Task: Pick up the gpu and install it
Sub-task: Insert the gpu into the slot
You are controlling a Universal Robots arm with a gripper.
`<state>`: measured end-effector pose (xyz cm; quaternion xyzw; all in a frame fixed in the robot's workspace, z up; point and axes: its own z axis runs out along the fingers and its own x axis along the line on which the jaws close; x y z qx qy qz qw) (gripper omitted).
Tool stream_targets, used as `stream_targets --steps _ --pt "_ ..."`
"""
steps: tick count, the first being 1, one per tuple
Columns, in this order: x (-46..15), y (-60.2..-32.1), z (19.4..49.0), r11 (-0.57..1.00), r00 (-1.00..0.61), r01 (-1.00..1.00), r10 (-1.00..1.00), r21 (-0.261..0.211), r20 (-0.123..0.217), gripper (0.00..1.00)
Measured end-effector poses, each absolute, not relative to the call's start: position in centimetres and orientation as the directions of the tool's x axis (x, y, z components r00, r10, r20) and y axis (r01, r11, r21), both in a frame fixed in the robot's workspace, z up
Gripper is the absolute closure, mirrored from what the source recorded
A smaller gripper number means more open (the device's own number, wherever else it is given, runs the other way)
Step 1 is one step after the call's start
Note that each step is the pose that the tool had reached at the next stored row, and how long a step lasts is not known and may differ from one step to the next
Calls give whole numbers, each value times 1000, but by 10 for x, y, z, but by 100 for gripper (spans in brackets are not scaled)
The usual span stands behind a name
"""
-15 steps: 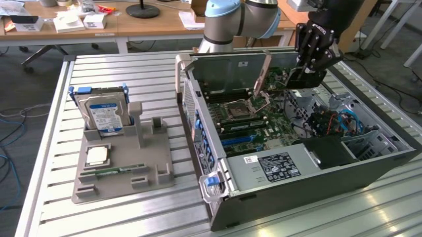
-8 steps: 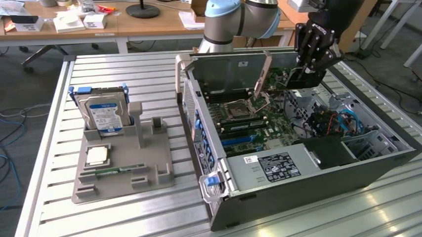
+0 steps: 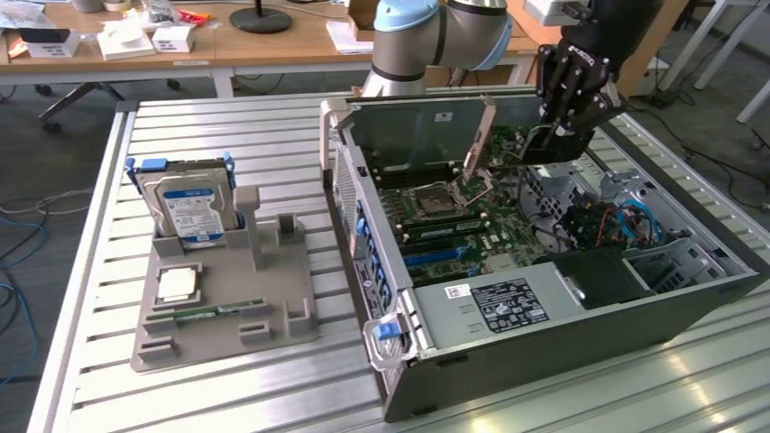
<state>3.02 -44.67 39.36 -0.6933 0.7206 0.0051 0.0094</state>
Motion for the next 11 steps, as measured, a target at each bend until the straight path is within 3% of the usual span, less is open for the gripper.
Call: stream_targets --steps 11 --pt "30 -447 388 39 -39 -999 -999 -4 -21 74"
